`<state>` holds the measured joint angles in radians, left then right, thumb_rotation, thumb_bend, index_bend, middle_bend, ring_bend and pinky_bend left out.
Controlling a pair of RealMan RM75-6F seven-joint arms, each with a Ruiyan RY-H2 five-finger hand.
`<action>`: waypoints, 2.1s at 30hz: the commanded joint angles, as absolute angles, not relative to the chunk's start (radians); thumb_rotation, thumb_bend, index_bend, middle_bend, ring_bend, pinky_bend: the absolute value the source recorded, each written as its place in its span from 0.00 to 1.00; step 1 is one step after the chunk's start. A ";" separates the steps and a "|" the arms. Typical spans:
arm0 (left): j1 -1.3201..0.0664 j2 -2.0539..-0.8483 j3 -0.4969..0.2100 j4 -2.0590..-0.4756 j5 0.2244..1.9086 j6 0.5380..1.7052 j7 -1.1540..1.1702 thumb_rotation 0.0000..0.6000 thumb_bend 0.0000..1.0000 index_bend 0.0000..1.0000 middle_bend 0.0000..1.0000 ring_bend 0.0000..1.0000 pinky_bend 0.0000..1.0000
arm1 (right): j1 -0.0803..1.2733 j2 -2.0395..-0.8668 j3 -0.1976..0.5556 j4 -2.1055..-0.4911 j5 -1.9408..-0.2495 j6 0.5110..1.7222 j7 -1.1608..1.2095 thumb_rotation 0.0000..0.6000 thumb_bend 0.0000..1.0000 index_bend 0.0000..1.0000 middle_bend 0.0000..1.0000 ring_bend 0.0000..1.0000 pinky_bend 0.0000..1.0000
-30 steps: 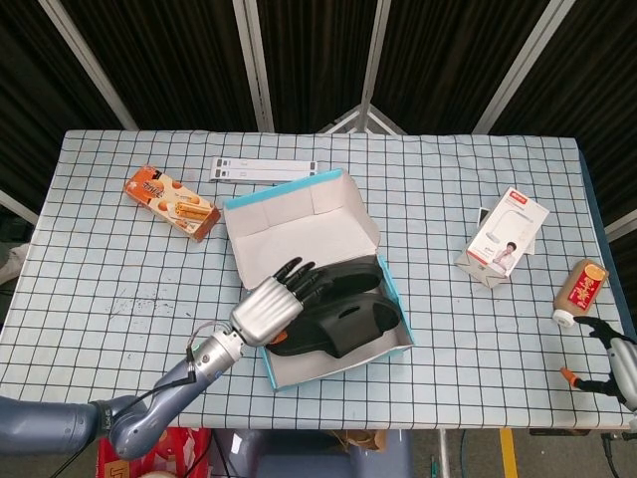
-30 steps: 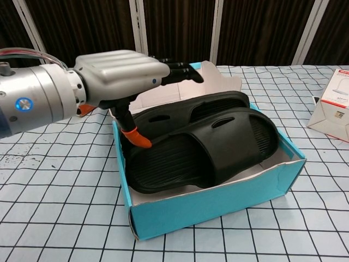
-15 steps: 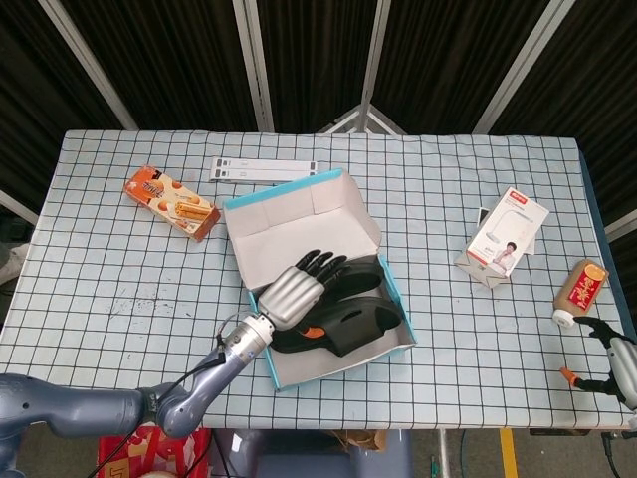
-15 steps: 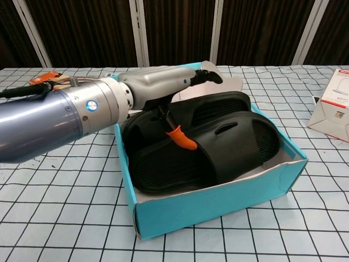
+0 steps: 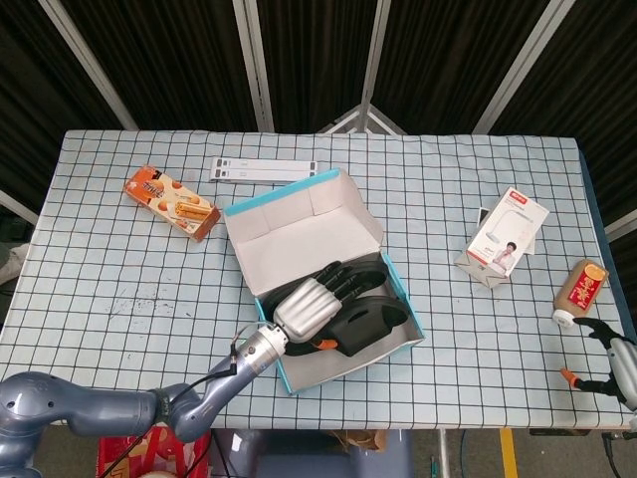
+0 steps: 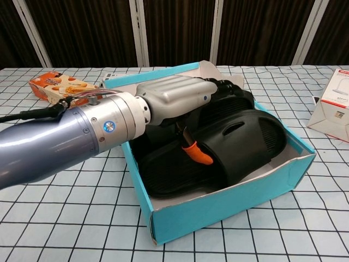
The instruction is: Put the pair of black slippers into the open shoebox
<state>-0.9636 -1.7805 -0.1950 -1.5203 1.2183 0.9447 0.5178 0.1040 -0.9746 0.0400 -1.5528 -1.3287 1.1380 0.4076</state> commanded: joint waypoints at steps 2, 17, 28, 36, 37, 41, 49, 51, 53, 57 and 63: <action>-0.969 -1.796 -0.196 -1.503 1.206 0.933 0.506 0.81 0.16 0.00 0.00 0.00 0.03 | 0.104 -0.975 0.040 -1.552 -1.329 1.137 0.408 1.00 0.23 0.24 0.21 0.26 0.21; -0.976 -1.829 -0.179 -1.447 1.150 0.885 0.495 0.82 0.16 0.00 0.00 0.00 0.08 | 0.099 -0.971 0.040 -1.554 -1.335 1.148 0.416 1.00 0.23 0.24 0.21 0.26 0.21; -1.004 -1.840 -0.143 -1.416 1.110 0.836 0.575 0.82 0.16 0.00 0.00 0.00 0.12 | 0.100 -0.970 0.036 -1.561 -1.345 1.152 0.413 1.00 0.23 0.24 0.21 0.26 0.21; -1.014 -1.843 -0.135 -1.417 1.125 0.866 0.631 0.82 0.16 0.00 0.00 0.00 0.12 | 0.100 -0.970 0.036 -1.560 -1.346 1.151 0.412 1.00 0.23 0.24 0.21 0.26 0.21; -1.013 -1.841 -0.138 -1.423 1.130 0.874 0.632 0.80 0.16 0.00 0.00 0.00 0.12 | 0.100 -0.971 0.035 -1.559 -1.346 1.151 0.412 1.00 0.23 0.24 0.21 0.26 0.21; -1.010 -1.818 -0.143 -1.459 1.175 0.918 0.644 0.68 0.16 0.00 0.00 0.00 0.10 | 0.102 -0.971 0.035 -1.562 -1.347 1.150 0.410 1.00 0.23 0.24 0.21 0.26 0.21; -0.994 -1.708 -0.149 -1.606 1.221 0.964 0.672 0.56 0.17 0.00 0.00 0.00 0.01 | 0.104 -0.972 0.035 -1.563 -1.342 1.146 0.404 1.00 0.23 0.24 0.21 0.26 0.21; -0.989 -1.677 -0.148 -1.653 1.220 0.970 0.683 0.55 0.18 0.00 0.00 0.00 0.01 | 0.104 -0.972 0.036 -1.564 -1.342 1.147 0.403 1.00 0.23 0.24 0.21 0.26 0.21; -0.977 -1.628 -0.141 -1.729 1.204 0.980 0.715 0.54 0.19 0.00 0.00 0.00 0.01 | 0.104 -0.972 0.036 -1.565 -1.339 1.147 0.398 1.00 0.23 0.24 0.21 0.26 0.21; -0.938 -1.503 -0.107 -1.927 1.153 1.023 0.799 0.57 0.21 0.00 0.00 0.00 0.01 | 0.105 -0.972 0.036 -1.565 -1.334 1.142 0.396 1.00 0.23 0.24 0.21 0.26 0.21; -0.763 -1.243 0.110 -2.246 1.193 1.275 1.048 0.98 0.22 0.00 0.00 0.00 0.01 | 0.103 -0.973 0.037 -1.571 -1.338 1.152 0.387 1.00 0.23 0.24 0.21 0.26 0.21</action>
<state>-0.8882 -1.3969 -0.0357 -2.0922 1.1558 1.1032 0.9007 0.1033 -0.9727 0.0367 -1.5703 -1.3371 1.1514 0.3879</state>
